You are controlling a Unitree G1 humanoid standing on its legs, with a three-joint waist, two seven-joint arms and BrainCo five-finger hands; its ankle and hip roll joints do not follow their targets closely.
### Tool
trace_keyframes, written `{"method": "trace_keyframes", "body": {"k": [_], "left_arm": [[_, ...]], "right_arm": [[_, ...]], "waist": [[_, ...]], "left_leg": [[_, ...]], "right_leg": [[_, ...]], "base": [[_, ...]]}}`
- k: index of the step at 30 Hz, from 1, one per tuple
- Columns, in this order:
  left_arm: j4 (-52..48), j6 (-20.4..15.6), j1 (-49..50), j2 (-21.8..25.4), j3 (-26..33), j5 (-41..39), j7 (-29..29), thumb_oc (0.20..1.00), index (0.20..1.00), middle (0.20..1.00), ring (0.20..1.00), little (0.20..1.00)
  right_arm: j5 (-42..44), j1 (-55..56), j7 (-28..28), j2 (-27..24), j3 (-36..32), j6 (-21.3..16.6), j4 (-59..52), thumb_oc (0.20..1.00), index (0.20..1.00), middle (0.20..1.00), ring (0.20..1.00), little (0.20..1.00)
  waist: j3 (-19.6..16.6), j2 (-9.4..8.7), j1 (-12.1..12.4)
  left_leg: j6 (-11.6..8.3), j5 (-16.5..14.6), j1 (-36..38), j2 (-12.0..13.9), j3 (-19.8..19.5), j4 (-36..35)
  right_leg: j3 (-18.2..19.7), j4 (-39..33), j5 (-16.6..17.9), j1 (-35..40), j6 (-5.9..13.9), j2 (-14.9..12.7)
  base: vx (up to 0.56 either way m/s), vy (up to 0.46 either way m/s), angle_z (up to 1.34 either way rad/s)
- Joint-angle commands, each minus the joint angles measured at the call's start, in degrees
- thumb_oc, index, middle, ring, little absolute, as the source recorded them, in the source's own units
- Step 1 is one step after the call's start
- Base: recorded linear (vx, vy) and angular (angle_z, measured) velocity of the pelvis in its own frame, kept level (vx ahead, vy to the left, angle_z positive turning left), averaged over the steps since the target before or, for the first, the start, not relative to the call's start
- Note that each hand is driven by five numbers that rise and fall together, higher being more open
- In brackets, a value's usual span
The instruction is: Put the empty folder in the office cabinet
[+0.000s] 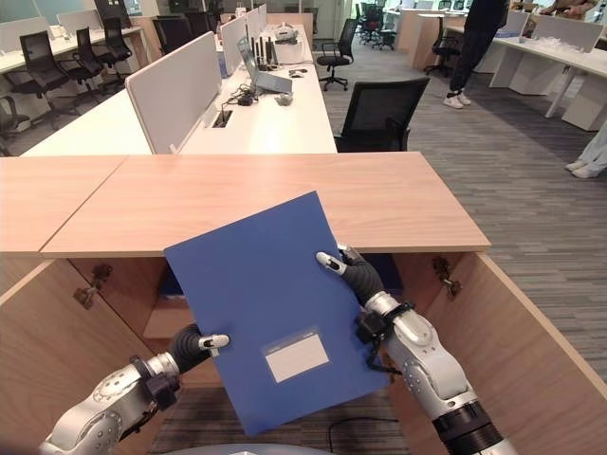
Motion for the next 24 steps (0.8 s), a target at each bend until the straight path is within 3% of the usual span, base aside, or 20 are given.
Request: {"method": "trace_keyframes", "body": {"k": [1,10,11,13,24], "left_arm": [[-2.18,-3.12,-2.00,-0.88,0.97,-1.64,0.47,1.000,1.000,1.000,1.000,1.000],[-1.23,-3.30,-2.15,-3.28,1.20,-2.56,2.26,1.000,1.000,1.000,1.000,1.000],[-0.84,-3.29,-1.98,-3.81,1.26,-3.02,2.77,0.925,0.925,0.925,0.925,0.925],[-0.30,-3.35,-1.57,-4.53,1.64,-3.51,3.21,0.200,0.200,0.200,0.200,0.200],[1.96,-4.45,-0.80,-7.41,3.50,-4.28,5.38,0.200,0.200,0.200,0.200,0.200]], "right_arm": [[-0.71,-4.02,-0.18,3.28,-0.25,-4.21,-2.00,0.200,0.200,0.200,0.200,0.200],[-1.37,-3.14,-0.28,4.30,0.37,-4.19,-2.42,0.200,0.200,0.200,0.200,0.200],[-1.23,-3.15,-0.42,4.46,0.37,-4.29,-2.60,0.200,0.200,0.200,0.200,0.200],[-1.11,-3.02,-0.48,4.70,0.33,-4.34,-2.62,0.200,0.200,0.200,0.200,0.200],[-1.29,-2.55,-1.24,5.10,-0.39,-4.78,-3.07,0.200,0.200,0.200,0.200,0.200]], "waist": [[-1.15,-2.28,0.61],[-1.01,-2.28,0.62],[-0.99,-2.29,0.60],[-0.96,-2.30,0.66],[-0.95,-2.60,1.00]], "left_leg": [[3.92,-5.41,1.67,-0.97,-1.55,0.65],[3.91,-5.43,1.74,-0.96,-1.55,0.65],[3.90,-5.44,1.72,-0.95,-1.46,0.65],[3.90,-5.42,1.73,-0.97,-1.39,0.65],[3.87,-5.32,1.62,-0.88,-1.51,0.65]], "right_leg": [[-1.06,1.76,1.05,-1.10,-0.24,0.20],[-1.20,1.57,1.02,-0.85,-0.32,0.19],[-1.18,1.51,1.01,-0.79,-0.30,0.18],[-1.15,1.46,1.05,-0.76,-0.31,0.19],[-1.42,1.28,1.09,-0.70,-0.36,0.29]], "base": [[0.00,0.000,0.00],[0.00,0.000,0.00],[0.00,0.000,0.03],[0.00,-0.001,0.02],[0.00,0.000,0.00]]}}
